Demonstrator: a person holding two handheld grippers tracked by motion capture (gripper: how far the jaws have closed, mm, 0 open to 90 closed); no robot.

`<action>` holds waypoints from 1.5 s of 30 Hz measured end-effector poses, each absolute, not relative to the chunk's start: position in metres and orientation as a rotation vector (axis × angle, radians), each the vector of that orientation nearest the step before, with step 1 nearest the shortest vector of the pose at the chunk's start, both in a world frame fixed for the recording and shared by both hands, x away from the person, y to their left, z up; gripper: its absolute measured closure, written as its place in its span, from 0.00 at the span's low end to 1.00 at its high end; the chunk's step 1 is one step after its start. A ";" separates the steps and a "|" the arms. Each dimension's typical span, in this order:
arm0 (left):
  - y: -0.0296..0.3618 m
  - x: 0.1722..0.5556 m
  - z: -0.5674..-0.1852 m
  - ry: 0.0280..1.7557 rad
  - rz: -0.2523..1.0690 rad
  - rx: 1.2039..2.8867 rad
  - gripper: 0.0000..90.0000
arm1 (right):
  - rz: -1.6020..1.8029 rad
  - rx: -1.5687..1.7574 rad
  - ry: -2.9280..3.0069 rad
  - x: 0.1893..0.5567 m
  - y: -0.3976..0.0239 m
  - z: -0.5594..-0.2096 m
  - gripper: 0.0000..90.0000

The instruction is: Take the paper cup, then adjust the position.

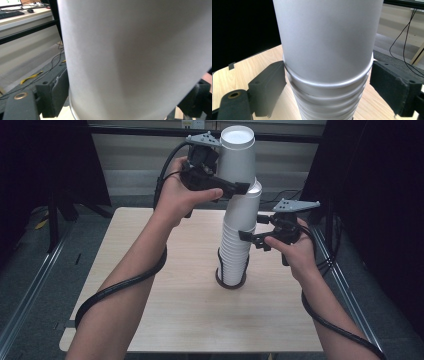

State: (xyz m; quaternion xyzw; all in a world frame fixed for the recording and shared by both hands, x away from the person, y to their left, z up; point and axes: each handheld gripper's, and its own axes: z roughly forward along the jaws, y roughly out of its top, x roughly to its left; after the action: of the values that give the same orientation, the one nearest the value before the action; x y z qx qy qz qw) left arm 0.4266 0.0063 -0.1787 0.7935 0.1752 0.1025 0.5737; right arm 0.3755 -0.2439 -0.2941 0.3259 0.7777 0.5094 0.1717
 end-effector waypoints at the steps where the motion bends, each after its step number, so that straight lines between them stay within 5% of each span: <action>1: 0.007 0.426 -0.179 0.417 0.230 1.853 0.15 | 1.445 0.924 2.208 0.375 -0.244 -0.295 0.15; 45: 0.073 0.423 -0.227 0.525 0.270 1.900 0.14 | 1.392 0.902 2.269 0.363 -0.252 -0.317 0.16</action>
State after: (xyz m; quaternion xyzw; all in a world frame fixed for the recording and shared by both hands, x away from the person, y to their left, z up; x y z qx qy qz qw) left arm 0.4226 0.0733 -0.2273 0.8008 0.2215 0.1137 0.5447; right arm 0.3627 -0.2521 -0.3169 0.3166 0.7962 0.4886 0.1648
